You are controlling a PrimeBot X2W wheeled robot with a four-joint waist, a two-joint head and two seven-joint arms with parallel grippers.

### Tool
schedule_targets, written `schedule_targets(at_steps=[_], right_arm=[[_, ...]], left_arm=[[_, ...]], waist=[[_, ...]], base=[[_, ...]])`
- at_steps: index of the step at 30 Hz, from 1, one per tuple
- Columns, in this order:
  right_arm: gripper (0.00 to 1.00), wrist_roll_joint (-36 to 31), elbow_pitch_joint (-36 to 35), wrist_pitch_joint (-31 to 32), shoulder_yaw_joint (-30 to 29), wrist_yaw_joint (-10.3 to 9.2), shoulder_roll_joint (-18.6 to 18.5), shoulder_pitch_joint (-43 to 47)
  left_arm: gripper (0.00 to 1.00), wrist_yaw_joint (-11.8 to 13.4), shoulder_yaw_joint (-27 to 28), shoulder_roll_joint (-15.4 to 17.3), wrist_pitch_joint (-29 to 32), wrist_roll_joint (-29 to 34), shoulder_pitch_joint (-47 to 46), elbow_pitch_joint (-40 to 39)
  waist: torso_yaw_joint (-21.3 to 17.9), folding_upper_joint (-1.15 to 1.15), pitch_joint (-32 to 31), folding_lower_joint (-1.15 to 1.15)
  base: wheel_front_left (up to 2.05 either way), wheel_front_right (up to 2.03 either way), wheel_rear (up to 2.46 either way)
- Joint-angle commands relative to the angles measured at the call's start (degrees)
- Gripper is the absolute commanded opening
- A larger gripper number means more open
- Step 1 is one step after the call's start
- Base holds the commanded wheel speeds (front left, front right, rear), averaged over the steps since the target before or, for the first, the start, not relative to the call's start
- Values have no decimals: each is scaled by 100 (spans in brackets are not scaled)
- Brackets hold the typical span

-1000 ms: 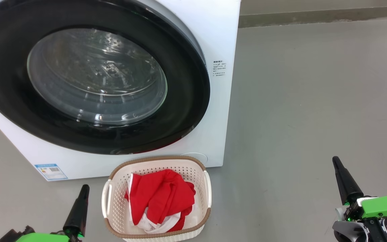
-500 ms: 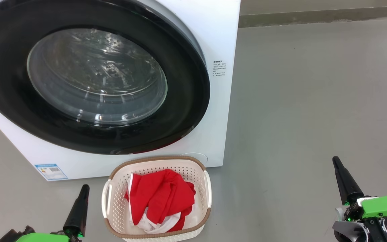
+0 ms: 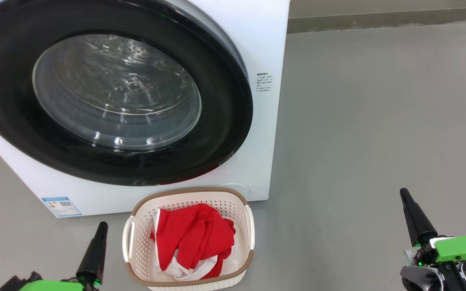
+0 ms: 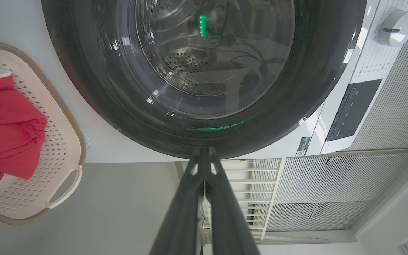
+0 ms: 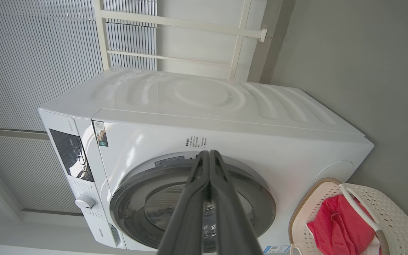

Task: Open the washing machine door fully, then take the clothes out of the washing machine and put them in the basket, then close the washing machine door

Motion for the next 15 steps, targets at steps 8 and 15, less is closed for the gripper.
schedule_targets(at_steps=[8, 15], right_arm=[[0, -49, -167, 30, 84, -3, -36, -243], [0, -52, -166, 34, 80, -3, -34, -244]], left_arm=[[0, -41, 204, 60, 36, -28, -226, -117], [0, -41, 206, 58, 38, -26, -226, -117]], waist=[[0, 0, 0, 0], [0, 0, 0, 0]], base=[[0, 0, 0], [0, 0, 0]])
